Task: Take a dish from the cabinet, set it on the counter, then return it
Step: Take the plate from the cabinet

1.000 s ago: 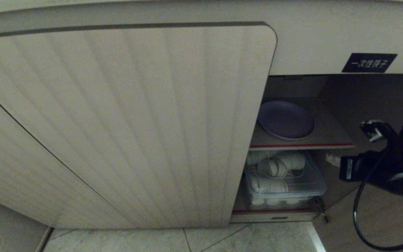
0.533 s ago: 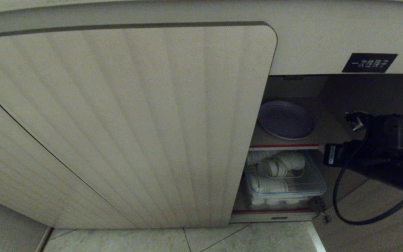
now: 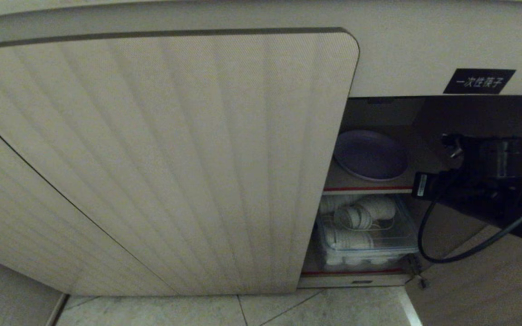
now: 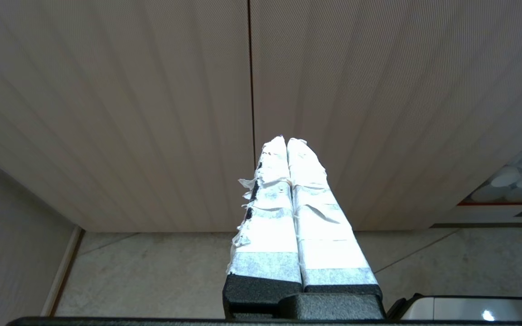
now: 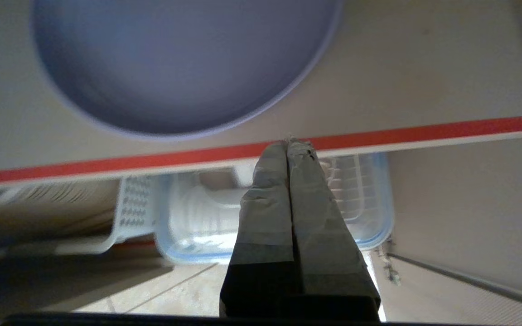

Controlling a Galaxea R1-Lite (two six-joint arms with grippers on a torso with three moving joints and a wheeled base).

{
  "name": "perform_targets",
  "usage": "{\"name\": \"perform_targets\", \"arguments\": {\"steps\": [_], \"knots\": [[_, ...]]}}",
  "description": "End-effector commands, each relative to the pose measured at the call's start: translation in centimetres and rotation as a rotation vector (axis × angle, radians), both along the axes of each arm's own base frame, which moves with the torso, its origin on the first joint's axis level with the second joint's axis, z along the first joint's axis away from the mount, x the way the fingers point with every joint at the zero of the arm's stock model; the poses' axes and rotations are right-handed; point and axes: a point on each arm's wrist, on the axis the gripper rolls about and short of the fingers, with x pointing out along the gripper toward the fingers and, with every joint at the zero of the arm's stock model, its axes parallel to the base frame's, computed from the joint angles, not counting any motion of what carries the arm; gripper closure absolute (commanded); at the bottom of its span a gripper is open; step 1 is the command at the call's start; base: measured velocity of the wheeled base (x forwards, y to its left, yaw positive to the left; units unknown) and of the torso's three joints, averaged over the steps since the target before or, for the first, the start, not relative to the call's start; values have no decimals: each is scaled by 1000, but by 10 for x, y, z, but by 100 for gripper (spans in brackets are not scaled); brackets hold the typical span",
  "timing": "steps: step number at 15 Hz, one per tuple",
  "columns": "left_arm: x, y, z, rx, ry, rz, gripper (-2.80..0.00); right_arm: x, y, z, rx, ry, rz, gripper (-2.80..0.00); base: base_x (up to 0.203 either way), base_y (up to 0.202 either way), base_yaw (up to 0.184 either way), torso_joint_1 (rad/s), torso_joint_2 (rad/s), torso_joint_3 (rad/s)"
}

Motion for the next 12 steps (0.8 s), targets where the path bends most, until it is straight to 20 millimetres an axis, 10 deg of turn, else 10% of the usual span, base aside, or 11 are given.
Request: {"name": "perform_targets", "arguments": {"steps": [1,10,11,12], "knots": [[0,0,0,0,-1,0,0,7,0,-2,-8,-1,-25,0,0,0,0,0,0,0],[0,0,0,0,-1,0,0,12,0,-3,-1,-3,-51,0,0,0,0,0,0,0],[0,0,0,0,-1,0,0,12,0,-2,-1,-4,-51,-280,0,0,0,0,0,0],[0,0,0,0,-1,0,0,12,0,-2,0,-5,-50,-280,0,0,0,0,0,0]]}}
